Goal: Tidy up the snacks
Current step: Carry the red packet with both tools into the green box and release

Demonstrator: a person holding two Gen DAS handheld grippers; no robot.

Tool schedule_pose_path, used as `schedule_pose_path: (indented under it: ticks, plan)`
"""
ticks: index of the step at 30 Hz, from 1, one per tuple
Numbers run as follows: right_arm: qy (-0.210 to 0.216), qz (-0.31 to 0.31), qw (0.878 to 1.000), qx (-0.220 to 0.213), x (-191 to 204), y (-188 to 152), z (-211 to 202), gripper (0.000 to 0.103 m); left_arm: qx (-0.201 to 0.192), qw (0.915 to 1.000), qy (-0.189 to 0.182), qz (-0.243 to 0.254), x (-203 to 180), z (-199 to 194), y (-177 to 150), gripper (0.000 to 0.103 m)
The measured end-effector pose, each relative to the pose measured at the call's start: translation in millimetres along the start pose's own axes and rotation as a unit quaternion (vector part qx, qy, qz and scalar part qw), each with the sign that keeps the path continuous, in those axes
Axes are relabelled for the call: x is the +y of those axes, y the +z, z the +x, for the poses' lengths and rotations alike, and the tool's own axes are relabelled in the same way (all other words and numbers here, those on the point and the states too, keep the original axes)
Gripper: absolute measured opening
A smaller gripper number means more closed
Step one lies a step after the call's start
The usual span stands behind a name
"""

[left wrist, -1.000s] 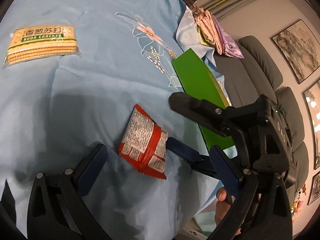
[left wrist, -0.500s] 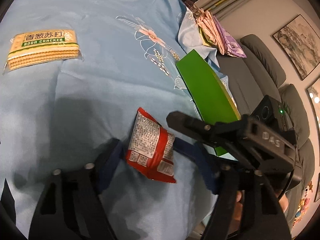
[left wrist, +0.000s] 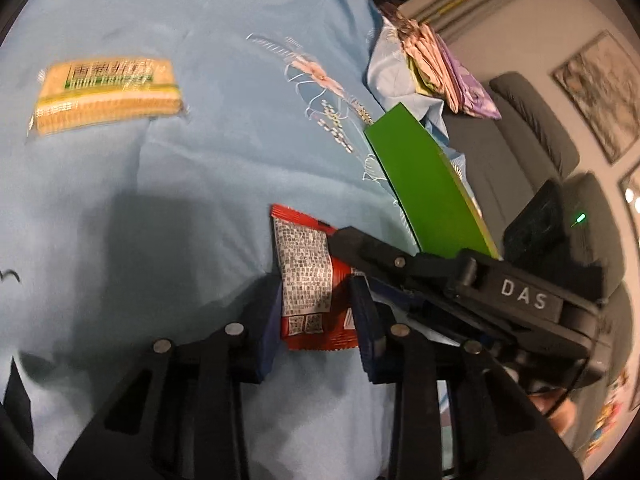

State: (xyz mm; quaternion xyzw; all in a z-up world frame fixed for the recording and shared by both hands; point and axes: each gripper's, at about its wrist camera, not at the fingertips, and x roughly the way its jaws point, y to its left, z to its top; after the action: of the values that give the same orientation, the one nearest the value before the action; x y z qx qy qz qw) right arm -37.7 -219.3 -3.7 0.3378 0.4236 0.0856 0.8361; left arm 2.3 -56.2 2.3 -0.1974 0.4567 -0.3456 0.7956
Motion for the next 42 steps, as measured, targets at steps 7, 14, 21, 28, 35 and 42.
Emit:
schedule_pose_path:
  ticks: [7, 14, 21, 28, 35, 42]
  plan:
    - [0.053, 0.006, 0.998, -0.039, -5.4, 5.4, -27.2, 0.026, -0.007, 0.9992, -0.038, 0.009, -15.6, -8.2, 3.7, 0.032]
    - [0.076, -0.024, 0.993, -0.086, 1.7, 11.3, -62.2, 0.024, -0.017, 0.9974, -0.056, 0.042, -47.6, -14.1, 13.4, 0.032]
    - [0.073, -0.011, 0.988, -0.138, -20.1, 27.6, -111.6, 0.024, 0.001, 0.9914, -0.057, 0.118, -112.2, 11.4, 29.3, 0.032]
    - [0.054, 0.041, 0.980, -0.185, -71.7, 36.6, -151.6, 0.024, 0.023, 0.9799, -0.045, 0.193, -172.5, 60.6, 30.4, 0.032]
    - [-0.001, 0.078, 0.972, -0.223, -105.6, 39.8, -176.9, 0.024, 0.053, 0.9743, -0.040, 0.215, -206.7, 102.4, 27.5, 0.032]
    - [-0.024, 0.106, 0.971, -0.213, -127.9, 42.1, -179.3, 0.024, 0.022, 0.9673, 0.021, 0.252, -221.0, 116.8, 19.7, 0.034]
